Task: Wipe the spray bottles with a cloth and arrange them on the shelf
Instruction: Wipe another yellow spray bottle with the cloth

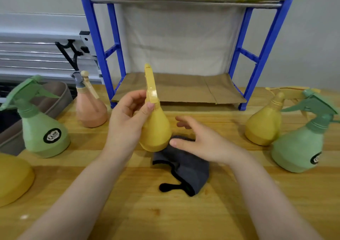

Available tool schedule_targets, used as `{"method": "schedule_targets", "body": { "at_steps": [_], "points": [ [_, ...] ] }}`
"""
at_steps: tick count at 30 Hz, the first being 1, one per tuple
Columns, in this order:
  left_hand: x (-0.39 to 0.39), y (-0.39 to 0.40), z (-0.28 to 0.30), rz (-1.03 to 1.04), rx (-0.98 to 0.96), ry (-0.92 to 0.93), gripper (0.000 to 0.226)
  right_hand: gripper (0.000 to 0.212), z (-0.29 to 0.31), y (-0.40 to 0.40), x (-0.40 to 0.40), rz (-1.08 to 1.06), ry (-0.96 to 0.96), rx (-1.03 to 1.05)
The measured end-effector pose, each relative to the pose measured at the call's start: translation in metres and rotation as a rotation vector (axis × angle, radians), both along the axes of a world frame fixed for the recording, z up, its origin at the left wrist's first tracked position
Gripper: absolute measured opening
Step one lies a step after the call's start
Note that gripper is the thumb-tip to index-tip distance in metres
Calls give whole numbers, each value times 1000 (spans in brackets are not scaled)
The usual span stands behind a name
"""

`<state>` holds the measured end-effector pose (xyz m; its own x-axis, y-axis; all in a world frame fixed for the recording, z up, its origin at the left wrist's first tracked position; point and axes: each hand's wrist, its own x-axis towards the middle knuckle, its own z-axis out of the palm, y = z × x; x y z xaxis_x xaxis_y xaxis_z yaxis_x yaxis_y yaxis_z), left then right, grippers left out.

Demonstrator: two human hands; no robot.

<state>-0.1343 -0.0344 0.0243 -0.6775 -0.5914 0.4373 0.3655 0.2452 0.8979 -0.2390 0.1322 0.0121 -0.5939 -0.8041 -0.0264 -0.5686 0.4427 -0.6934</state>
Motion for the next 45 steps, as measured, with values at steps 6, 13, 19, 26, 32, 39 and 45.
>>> {"method": "schedule_targets", "body": {
  "at_steps": [6, 13, 19, 26, 32, 39, 45],
  "points": [
    [3, 19, 23, -70, -15, 78, 20, 60, 8, 10, 12, -76, -4, -300],
    [-19, 65, 46, -240, -86, 94, 21, 83, 13, 46, 28, -285, 107, -425],
    [-41, 128, 37, -461, -15, 38, 23, 83, 2, 119, 31, -425, 142, -379],
    [-59, 195, 9, -605, -264, -90, 36, 65, -23, 203, 41, -508, 31, -378],
    [-71, 237, -9, -676, -342, -188, 36, 69, -30, 265, 40, -578, -47, -313],
    [-80, 265, -12, -744, -345, -181, 34, 62, -30, 307, 30, -644, -92, -323],
    [-84, 267, -19, -731, -405, -225, 31, 69, -41, 329, 8, -770, -121, -424]
  ]
}}
